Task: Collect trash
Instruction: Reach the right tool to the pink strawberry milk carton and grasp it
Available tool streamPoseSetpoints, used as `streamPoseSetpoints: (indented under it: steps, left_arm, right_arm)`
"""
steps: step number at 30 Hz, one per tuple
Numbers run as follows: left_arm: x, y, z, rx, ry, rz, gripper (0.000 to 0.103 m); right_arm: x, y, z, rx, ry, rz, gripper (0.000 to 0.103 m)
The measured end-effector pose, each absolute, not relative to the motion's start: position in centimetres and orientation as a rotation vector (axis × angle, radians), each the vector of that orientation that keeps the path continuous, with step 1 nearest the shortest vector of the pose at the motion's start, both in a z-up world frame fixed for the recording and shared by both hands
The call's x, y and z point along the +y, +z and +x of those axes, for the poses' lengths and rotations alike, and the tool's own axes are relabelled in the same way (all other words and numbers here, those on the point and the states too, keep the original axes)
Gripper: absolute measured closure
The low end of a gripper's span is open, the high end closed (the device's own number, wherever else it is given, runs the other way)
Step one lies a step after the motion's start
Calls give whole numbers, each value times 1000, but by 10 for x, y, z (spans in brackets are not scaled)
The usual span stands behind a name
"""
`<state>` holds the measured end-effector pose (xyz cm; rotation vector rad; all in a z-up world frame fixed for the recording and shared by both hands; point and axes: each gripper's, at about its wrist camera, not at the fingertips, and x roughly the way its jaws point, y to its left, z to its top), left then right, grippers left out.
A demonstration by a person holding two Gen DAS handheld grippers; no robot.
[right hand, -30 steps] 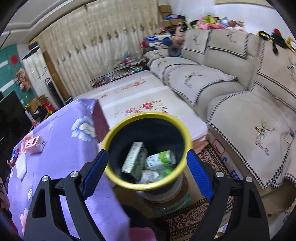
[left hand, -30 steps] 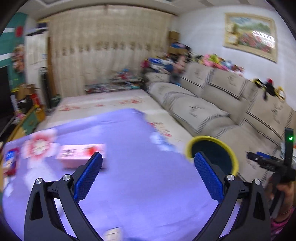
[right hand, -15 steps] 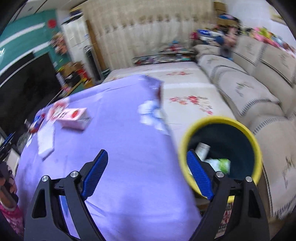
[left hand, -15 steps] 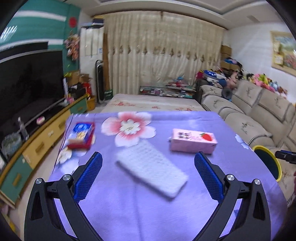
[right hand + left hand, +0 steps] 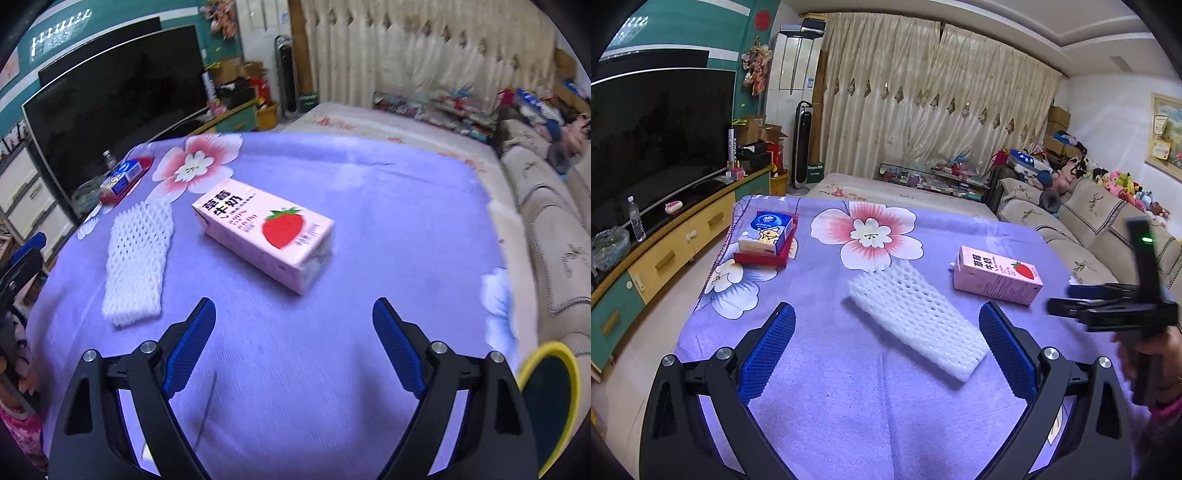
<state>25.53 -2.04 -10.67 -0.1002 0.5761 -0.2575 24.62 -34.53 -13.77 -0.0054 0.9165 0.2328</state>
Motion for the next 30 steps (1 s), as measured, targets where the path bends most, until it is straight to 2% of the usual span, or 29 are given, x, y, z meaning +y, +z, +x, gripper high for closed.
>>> streamPoseSetpoints:
  steps: [14,28,30]
  left_arm:
    - [-29,-107,251,566,-281,-87,5]
    - [-14,-107,254,563,-261,-165,5]
    - [-12,-108,254,563,-259,-169,5]
  right_arm:
    - [-328,-154,314,910,388,-70,21]
    - [-286,-155,265,890,421,-157,21]
    - [-284,-155,263,874,391,-168,25]
